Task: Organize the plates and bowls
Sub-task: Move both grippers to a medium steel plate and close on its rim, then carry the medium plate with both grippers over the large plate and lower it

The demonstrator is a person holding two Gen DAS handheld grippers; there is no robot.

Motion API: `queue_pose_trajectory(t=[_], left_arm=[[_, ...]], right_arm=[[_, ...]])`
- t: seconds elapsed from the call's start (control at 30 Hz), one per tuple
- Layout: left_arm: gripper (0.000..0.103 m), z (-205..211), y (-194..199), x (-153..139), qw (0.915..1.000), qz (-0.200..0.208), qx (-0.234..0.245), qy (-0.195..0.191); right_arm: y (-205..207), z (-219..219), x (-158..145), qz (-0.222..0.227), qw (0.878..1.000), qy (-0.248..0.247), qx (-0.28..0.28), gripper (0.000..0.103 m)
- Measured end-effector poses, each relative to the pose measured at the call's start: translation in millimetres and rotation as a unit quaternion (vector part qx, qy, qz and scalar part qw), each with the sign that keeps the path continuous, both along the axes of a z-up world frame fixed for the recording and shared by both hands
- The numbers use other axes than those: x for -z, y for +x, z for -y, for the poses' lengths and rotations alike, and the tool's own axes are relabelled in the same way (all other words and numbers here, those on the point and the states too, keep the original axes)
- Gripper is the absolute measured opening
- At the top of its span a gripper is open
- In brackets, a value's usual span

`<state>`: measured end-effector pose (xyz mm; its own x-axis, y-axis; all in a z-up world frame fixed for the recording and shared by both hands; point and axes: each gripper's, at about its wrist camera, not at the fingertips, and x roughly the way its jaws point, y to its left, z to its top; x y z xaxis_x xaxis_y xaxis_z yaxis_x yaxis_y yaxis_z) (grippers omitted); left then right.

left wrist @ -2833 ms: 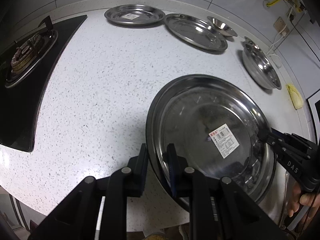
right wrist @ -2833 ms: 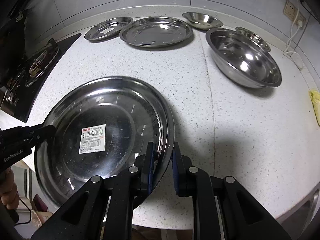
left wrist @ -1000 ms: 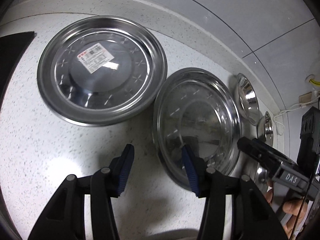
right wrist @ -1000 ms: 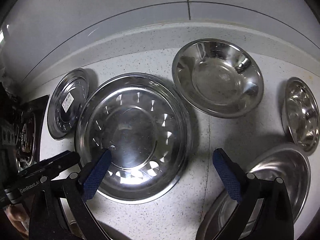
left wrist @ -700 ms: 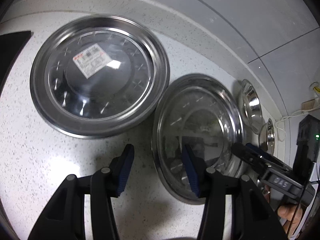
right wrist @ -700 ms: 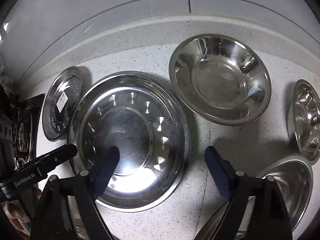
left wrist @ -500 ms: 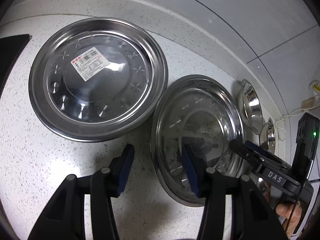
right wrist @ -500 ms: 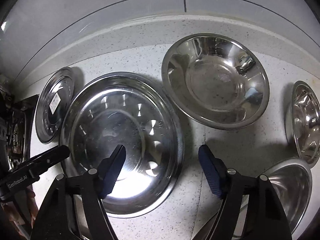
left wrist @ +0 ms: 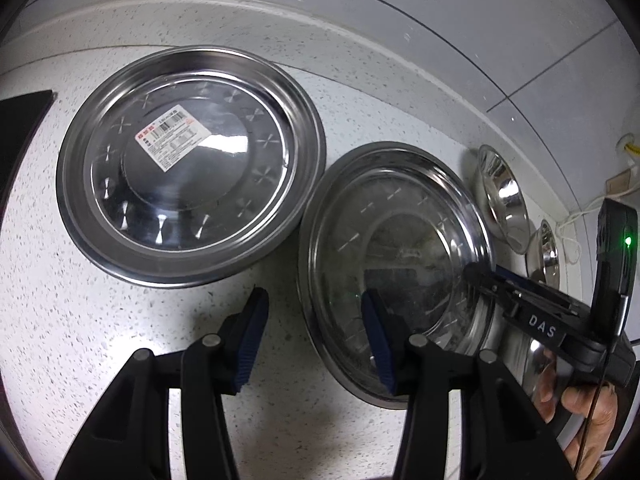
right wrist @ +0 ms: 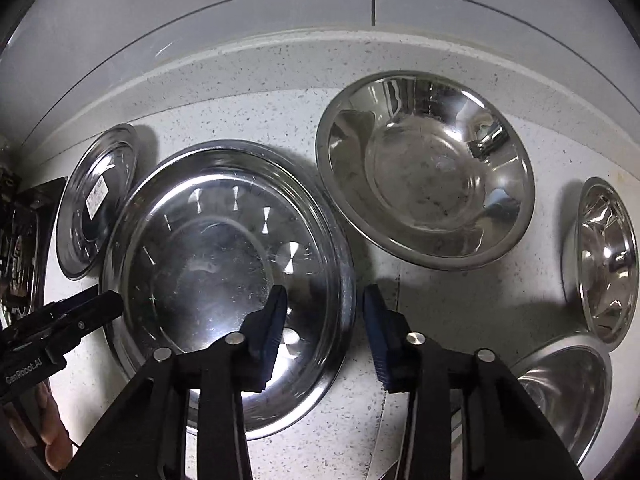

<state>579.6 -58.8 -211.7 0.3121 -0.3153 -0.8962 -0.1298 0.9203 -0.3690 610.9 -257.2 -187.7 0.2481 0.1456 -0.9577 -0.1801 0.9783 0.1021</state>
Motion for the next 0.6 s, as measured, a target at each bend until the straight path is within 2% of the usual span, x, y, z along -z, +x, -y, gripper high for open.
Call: queue_pose_trajectory(t=[0.07, 0.1, 0.13, 0.23, 0.27, 0.43, 0.6], left_arm=[[0.045, 3, 1, 0, 1.0000, 0.004, 0.006, 0.005], [0.039, 3, 1, 0, 0.9999, 0.005, 0.007, 0.008], [0.029, 4, 2, 1, 0.9999, 0.004, 0.009, 0.008], [0.012, 5, 2, 3, 0.9998, 0.002, 0.009, 0.018], [0.010, 6, 2, 4, 0.9997, 0.002, 0.010, 0.024], [0.010, 3, -7, 2, 0.9999, 0.007, 0.008, 0.009], [0.010, -2, -21, -17, 0.9996, 0.027, 0.001, 0.005]], right_arm=[[0, -1, 0, 0.002, 1.000, -0.001, 0.000, 0.025], [1, -2, 1, 0.002, 1.000, -0.005, 0.000, 0.024], [2, -4, 1, 0.002, 1.000, -0.009, 0.002, 0.022], [3, -5, 3, 0.005, 1.000, -0.010, 0.009, 0.017], [3, -4, 4, 0.007, 1.000, -0.014, 0.011, 0.015], [-1, 1, -5, 0.021, 0.999, -0.020, 0.016, 0.011], [-15, 0, -26, 0.053, 0.998, -0.017, 0.012, 0.010]])
